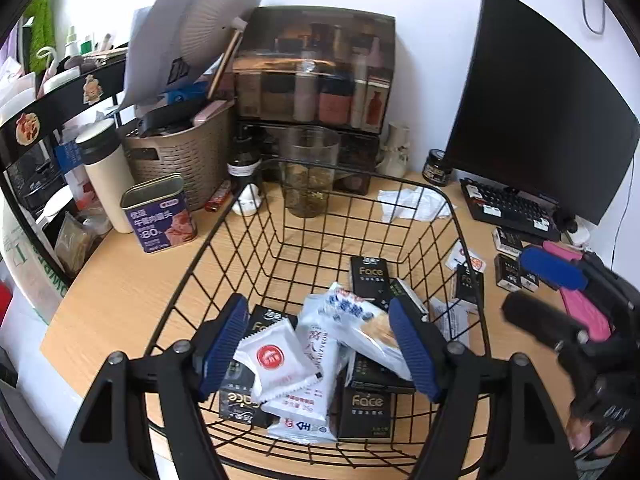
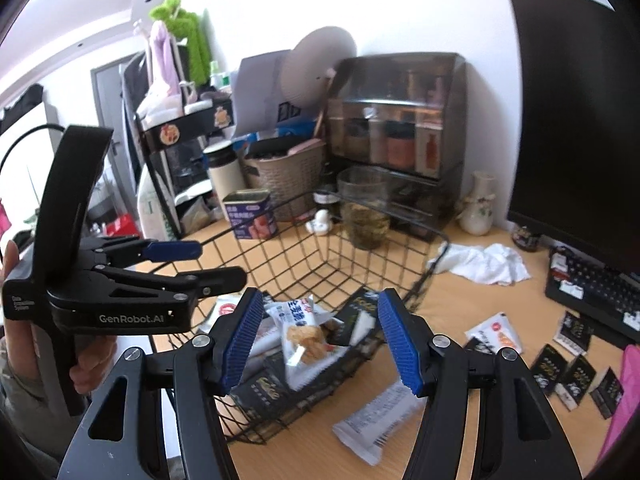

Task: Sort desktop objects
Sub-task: 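Move both grippers back over the desk toward the remaining items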

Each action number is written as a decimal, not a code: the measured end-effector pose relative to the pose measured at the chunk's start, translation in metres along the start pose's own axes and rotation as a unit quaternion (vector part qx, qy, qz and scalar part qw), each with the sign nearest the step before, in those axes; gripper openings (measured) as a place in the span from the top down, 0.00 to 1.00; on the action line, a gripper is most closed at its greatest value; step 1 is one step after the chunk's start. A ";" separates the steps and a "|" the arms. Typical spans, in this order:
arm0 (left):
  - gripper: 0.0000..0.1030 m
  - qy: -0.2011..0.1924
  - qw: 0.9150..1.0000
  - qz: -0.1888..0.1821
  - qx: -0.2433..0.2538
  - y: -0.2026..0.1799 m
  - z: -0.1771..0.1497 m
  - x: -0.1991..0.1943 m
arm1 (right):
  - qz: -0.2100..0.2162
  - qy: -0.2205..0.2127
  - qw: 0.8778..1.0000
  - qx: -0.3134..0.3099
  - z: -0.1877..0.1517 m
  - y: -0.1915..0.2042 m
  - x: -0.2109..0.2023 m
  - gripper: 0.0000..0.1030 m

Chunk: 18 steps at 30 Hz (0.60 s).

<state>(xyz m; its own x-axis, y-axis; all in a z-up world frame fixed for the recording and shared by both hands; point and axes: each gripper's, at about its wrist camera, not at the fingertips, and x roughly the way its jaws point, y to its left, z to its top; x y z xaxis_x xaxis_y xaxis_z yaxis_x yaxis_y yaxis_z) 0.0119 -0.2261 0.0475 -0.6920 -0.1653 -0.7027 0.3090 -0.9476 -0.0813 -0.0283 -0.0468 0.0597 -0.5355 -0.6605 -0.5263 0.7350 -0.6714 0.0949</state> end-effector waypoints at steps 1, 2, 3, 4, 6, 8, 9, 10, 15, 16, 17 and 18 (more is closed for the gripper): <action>0.26 0.001 1.000 0.001 0.001 -0.002 0.000 0.001 | -0.004 0.001 1.000 0.002 0.000 -0.003 -0.002 0.42; 0.26 0.002 1.000 0.001 0.003 -0.004 0.000 0.001 | -0.008 0.001 1.000 0.005 -0.002 -0.007 -0.005 0.42; 0.26 0.002 1.000 0.000 0.003 -0.006 0.000 0.001 | -0.011 0.000 1.000 0.006 -0.004 -0.010 -0.009 0.42; 0.26 0.000 1.000 -0.004 0.003 -0.008 0.000 -0.001 | -0.014 0.000 1.000 0.007 -0.007 -0.014 -0.013 0.42; 0.26 -0.009 1.000 -0.018 0.001 -0.013 0.000 -0.007 | -0.019 0.003 1.000 0.007 -0.011 -0.021 -0.020 0.42; 0.26 -0.017 0.999 -0.042 0.000 -0.023 0.000 -0.015 | -0.029 0.009 1.000 0.006 -0.018 -0.029 -0.028 0.42; 0.26 -0.017 0.998 -0.057 0.008 -0.034 -0.001 -0.019 | -0.037 0.013 0.999 0.005 -0.022 -0.034 -0.031 0.42; 0.26 -0.016 0.997 -0.069 0.023 -0.047 -0.003 -0.022 | -0.045 0.016 0.999 0.005 -0.026 -0.038 -0.036 0.42; 0.26 -0.007 0.988 -0.105 0.110 -0.125 -0.019 -0.028 | -0.091 0.020 0.996 0.009 -0.049 -0.065 -0.069 0.42; 0.26 -0.004 0.986 -0.112 0.126 -0.142 -0.024 -0.029 | -0.101 0.020 0.995 0.011 -0.053 -0.070 -0.076 0.42; 0.26 0.000 0.982 -0.124 0.143 -0.158 -0.028 -0.028 | -0.109 0.019 0.994 0.016 -0.059 -0.077 -0.084 0.42; 0.26 0.004 0.979 -0.130 0.156 -0.170 -0.031 -0.024 | -0.113 0.019 0.993 0.021 -0.064 -0.084 -0.090 0.42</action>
<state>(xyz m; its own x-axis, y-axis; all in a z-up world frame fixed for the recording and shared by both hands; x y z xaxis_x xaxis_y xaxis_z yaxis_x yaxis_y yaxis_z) -0.0035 -0.0527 0.0565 -0.7156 0.0929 -0.6923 -0.0912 -0.9951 -0.0393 -0.0149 0.0903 0.0455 -0.6684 -0.4783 -0.5696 0.5786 -0.8156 0.0058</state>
